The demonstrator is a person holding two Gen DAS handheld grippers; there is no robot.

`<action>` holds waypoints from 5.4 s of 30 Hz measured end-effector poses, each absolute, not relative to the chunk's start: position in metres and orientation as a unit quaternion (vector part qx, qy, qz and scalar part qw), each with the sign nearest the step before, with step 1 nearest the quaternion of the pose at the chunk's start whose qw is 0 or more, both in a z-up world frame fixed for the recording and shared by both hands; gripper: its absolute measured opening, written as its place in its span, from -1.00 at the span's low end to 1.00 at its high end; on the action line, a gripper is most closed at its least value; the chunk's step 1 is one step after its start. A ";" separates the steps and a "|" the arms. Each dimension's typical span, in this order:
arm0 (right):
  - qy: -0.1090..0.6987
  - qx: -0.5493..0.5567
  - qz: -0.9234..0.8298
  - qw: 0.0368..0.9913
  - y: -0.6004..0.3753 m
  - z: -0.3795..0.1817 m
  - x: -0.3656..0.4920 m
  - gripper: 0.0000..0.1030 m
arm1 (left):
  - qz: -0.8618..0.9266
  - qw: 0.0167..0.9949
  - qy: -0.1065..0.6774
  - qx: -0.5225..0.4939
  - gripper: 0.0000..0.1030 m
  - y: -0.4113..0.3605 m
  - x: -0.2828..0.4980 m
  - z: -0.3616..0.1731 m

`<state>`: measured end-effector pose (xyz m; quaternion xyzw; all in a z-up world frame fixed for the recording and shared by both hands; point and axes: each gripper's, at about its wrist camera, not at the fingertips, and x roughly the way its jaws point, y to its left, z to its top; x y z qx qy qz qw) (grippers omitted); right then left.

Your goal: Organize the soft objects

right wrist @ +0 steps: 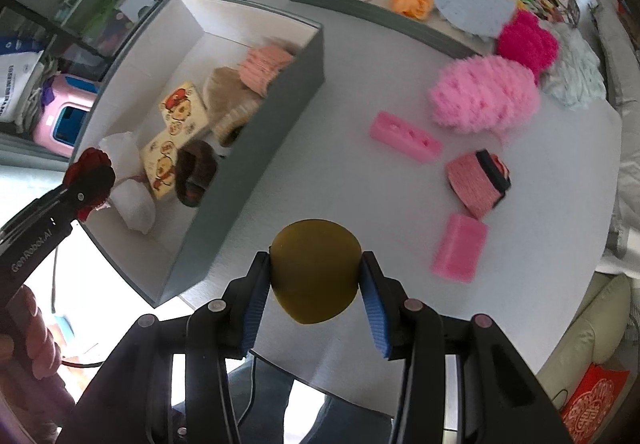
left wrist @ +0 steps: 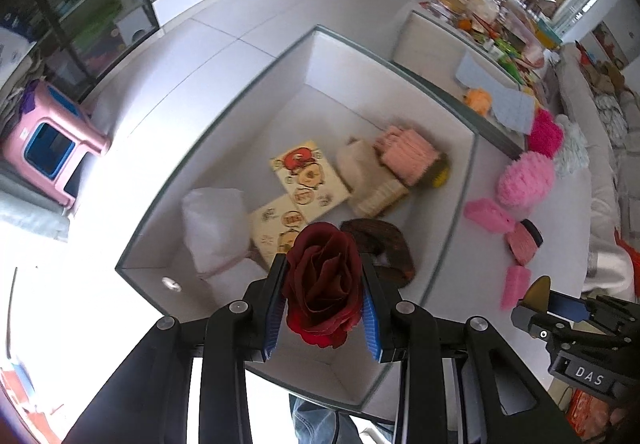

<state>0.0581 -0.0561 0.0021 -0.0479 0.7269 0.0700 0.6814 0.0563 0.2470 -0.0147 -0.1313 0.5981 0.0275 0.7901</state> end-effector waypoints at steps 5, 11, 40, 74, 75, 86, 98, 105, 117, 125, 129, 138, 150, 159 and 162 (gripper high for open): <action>0.724 -0.055 0.085 0.682 -0.041 0.003 0.065 -0.06 | 0.040 0.790 0.595 -0.140 -0.32 0.264 0.049 -0.015; 0.723 -0.057 0.102 0.681 -0.026 0.002 0.066 -0.05 | 0.043 0.788 0.593 -0.156 -0.32 0.276 0.040 -0.016; 0.743 -0.033 0.099 0.661 -0.029 -0.018 0.060 -0.05 | 0.050 0.792 0.592 -0.140 -0.32 0.303 0.018 -0.008; 0.720 -0.068 0.126 0.679 0.033 -0.016 0.136 -0.01 | 0.061 0.782 0.607 -0.125 -0.32 0.274 0.073 -0.030; 0.721 -0.069 0.127 0.678 0.035 -0.018 0.136 0.00 | 0.063 0.781 0.609 -0.124 -0.32 0.273 0.074 -0.032; 0.719 -0.063 0.148 0.676 0.041 -0.019 0.139 0.61 | 0.060 0.798 0.592 -0.091 0.70 0.262 0.074 -0.028; 0.703 -0.044 0.147 0.694 0.025 -0.005 0.128 0.99 | 0.050 0.790 0.607 -0.074 1.00 0.250 0.073 -0.029; 0.704 -0.035 0.141 0.695 0.015 -0.001 0.122 0.99 | 0.059 0.786 0.610 -0.076 1.00 0.253 0.067 -0.028; 0.706 -0.021 0.131 0.696 -0.003 0.004 0.109 0.99 | 0.051 0.787 0.613 -0.051 1.00 0.238 0.060 -0.023; 0.705 -0.001 0.126 0.698 -0.016 0.006 0.100 0.99 | 0.048 0.785 0.617 -0.036 1.00 0.228 0.057 -0.019; 0.710 0.015 0.115 0.695 -0.032 0.000 0.092 0.99 | 0.037 0.784 0.619 -0.030 1.00 0.221 0.055 -0.017; 0.730 0.081 0.041 0.677 -0.113 -0.022 0.058 0.99 | -0.014 0.774 0.633 0.012 1.00 0.169 0.054 -0.022; 0.740 0.172 -0.067 0.647 -0.218 -0.047 0.003 0.99 | -0.101 0.754 0.645 0.078 1.00 0.072 0.053 -0.028; 0.758 0.219 -0.118 0.603 -0.254 -0.077 -0.031 0.99 | -0.128 0.713 0.683 0.090 1.00 0.030 0.053 -0.058; 0.761 0.224 -0.126 0.595 -0.260 -0.086 -0.033 0.99 | -0.129 0.705 0.691 0.093 1.00 0.021 0.056 -0.068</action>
